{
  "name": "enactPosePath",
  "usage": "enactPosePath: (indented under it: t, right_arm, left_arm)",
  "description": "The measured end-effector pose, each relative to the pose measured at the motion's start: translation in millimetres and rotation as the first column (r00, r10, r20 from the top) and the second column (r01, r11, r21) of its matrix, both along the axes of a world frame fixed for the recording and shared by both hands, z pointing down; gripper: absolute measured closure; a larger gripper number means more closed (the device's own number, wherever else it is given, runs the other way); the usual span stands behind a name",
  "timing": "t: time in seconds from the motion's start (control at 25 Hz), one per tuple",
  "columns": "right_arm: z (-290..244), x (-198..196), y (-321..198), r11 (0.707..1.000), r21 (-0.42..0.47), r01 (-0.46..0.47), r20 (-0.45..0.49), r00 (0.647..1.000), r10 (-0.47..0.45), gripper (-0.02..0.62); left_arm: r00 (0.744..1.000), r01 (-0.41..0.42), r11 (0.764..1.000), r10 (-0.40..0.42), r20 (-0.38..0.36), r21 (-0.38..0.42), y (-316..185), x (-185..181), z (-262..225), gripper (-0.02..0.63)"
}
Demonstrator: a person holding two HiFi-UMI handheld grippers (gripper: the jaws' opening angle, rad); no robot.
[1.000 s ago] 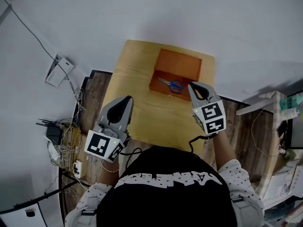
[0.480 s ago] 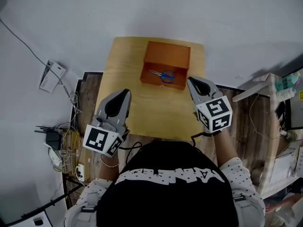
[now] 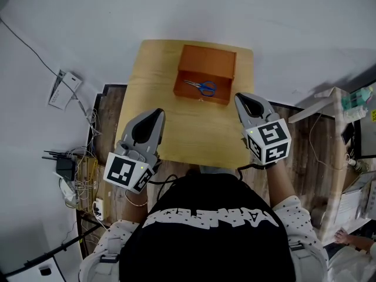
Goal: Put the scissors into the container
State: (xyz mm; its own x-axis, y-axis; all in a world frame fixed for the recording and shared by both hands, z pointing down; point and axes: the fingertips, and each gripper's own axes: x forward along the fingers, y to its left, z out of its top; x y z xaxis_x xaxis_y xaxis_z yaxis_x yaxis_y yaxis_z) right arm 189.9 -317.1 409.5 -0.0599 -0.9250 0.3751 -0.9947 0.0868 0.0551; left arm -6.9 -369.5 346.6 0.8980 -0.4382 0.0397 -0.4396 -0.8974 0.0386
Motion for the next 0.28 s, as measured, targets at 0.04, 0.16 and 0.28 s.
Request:
enactPosePath:
  t: [0.04, 0.16, 0.28]
  right_arm:
    - [-0.4, -1.3, 0.5, 1.000, 0.000, 0.002, -0.002, 1.000, -0.002, 0.581]
    - [-0.9, -4.4, 2.0, 1.000, 0.002, 0.005, 0.001, 1.000, -0.005, 0.581]
    - [-0.6, -6.8, 4.8, 1.000, 0.004, 0.005, 0.004, 1.000, -0.005, 0.581]
  left_arm:
    - [1.000, 0.002, 1.000, -0.002, 0.000, 0.000, 0.6, -1.0, -0.3, 0.604]
    - [1.000, 0.003, 1.000, -0.003, -0.003, 0.002, 2.5, -3.1, -0.9, 0.604]
    - [1.000, 0.002, 1.000, -0.002, -0.002, 0.000, 6.0, -5.1, 0.5, 0.604]
